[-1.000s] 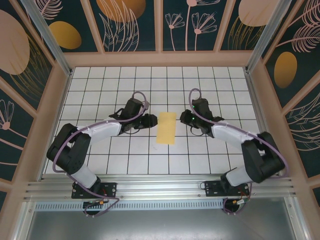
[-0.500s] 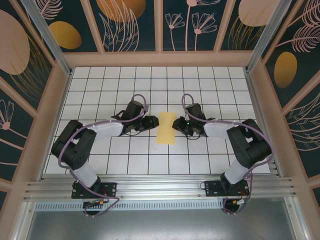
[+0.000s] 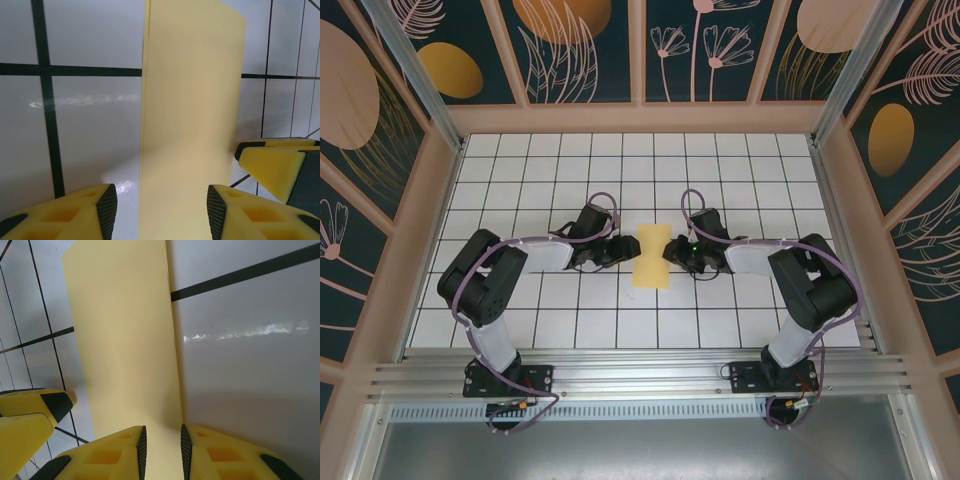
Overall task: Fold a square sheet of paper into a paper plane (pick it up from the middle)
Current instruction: Fold the square sheet of paper in half at the center of the table.
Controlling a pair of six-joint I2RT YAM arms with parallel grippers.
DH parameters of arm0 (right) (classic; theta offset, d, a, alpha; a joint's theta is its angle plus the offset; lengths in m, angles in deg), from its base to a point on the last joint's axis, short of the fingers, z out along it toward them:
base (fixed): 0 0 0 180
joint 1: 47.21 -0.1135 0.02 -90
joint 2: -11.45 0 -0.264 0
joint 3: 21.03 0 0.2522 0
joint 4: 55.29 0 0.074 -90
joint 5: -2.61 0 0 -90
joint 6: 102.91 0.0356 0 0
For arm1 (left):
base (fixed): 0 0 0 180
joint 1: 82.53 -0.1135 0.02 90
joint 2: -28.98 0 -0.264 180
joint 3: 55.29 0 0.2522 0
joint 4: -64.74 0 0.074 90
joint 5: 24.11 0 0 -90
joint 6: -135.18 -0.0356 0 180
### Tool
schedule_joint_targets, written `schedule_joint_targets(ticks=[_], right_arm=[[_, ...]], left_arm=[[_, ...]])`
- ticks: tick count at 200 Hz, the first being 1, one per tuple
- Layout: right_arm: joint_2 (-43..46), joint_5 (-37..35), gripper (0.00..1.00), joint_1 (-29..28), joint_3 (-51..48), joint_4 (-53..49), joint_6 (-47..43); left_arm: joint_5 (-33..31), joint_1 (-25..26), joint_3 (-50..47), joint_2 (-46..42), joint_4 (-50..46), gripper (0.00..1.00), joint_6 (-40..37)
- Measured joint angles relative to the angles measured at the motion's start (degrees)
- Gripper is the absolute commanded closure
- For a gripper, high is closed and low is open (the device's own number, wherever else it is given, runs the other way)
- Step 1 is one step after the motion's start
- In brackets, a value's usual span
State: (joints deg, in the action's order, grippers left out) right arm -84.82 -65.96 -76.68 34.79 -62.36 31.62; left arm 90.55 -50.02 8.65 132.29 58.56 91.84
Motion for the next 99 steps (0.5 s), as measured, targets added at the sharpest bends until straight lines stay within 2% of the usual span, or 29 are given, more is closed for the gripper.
schedule_joint_targets(ticks=[99], right_arm=[[0.28,1.66,0.72,0.0,0.44,0.98,-0.07]], left_arm=[[1.03,0.0,0.09,0.94,0.74,0.49,0.0]])
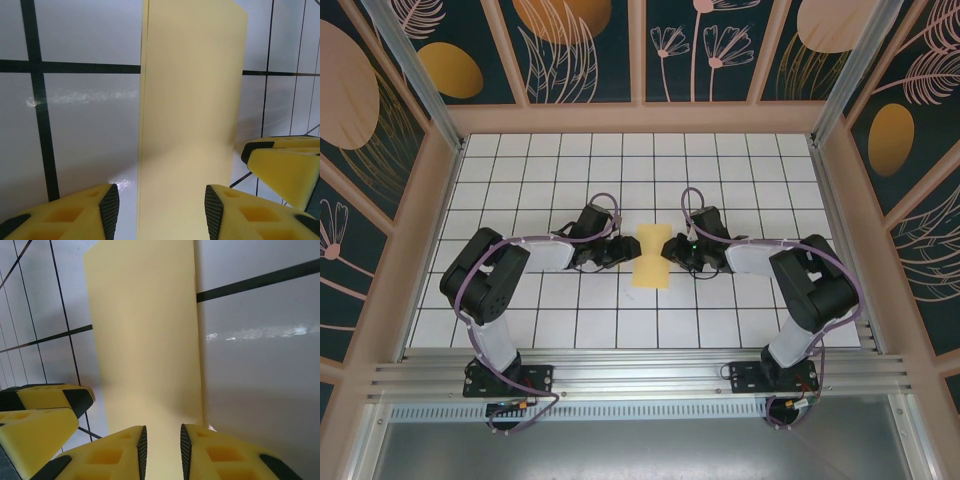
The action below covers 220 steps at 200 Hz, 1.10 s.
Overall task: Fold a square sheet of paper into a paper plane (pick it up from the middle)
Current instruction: Fold the square sheet of paper in half at the center of the table, then fold the triangle a second time at the center of the table.
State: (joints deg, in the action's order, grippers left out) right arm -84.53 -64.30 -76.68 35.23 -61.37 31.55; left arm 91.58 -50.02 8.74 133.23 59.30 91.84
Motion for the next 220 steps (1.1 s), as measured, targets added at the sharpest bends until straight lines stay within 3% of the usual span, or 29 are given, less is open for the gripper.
schedule_joint_targets(ticks=[220], right_arm=[[-1.7,0.15,0.7,0.55,-1.75,3.3,1.7]], left_arm=[[3.02,-0.42,0.98,1.16,0.44,0.49,0.17]])
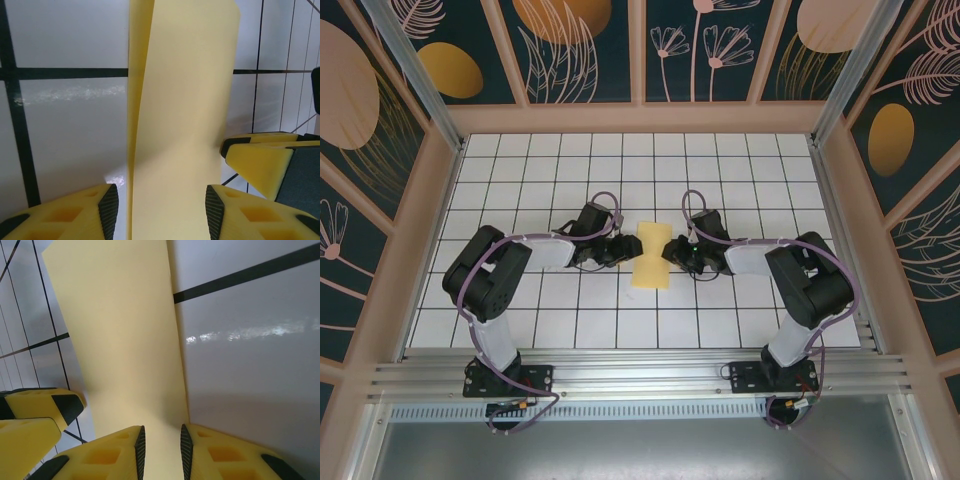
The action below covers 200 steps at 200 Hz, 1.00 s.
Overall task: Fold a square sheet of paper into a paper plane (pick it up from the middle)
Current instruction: Fold the triangle a second time at the center of the table.
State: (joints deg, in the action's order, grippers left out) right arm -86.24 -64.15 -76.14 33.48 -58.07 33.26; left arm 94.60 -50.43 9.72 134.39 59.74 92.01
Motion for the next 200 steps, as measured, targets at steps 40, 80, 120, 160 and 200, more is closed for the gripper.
schedule_joint_targets(ticks=[40,80,120,160,200], right_arm=[[0.0,0.04,0.7,0.0,-0.04,0.07,0.33],[0.0,0.04,0.7,0.0,-0.31,0.52,0.48],[0.0,0.04,0.7,0.02,-0.31,0.63,0.7],[0.0,0.04,0.7,0.02,-0.33,0.66,0.72],[-0.02,0.22,0.7,0.07,-0.31,0.66,0.72]], left_arm=[[1.57,0.0,-0.46,-0.09,-0.02,0.54,0.2],[2.64,0.0,-2.14,-1.55,-1.01,0.53,0.22],[3.91,0.04,-2.99,-2.64,-2.91,0.53,0.02],[5.31,0.04,-4.22,-3.02,-2.91,0.54,-0.26],[7.37,0.11,-4.98,-3.02,-2.34,0.56,-0.24]])
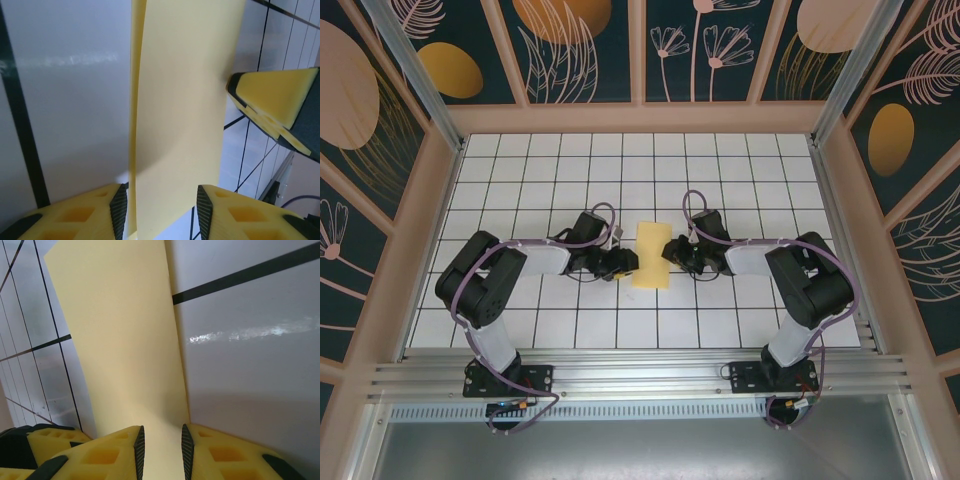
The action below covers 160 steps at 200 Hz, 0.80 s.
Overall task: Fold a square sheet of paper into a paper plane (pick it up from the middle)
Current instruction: Fold the triangle a second time at the center of the table.
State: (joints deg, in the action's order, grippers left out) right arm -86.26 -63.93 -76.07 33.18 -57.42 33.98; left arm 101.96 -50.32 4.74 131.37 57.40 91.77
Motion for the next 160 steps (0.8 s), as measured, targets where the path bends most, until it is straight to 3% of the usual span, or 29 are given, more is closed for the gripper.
schedule_joint_targets(ticks=[85,160], right_arm=[[-0.09,0.04,0.7,0.02,-0.02,0.11,0.17],[-0.17,0.2,0.7,0.04,-0.02,0.17,0.2]], left_arm=[[1.66,0.5,0.0,0.37,-0.07,0.58,-0.02],[0.04,0.81,-0.02,-0.37,-1.09,0.52,-0.46]])
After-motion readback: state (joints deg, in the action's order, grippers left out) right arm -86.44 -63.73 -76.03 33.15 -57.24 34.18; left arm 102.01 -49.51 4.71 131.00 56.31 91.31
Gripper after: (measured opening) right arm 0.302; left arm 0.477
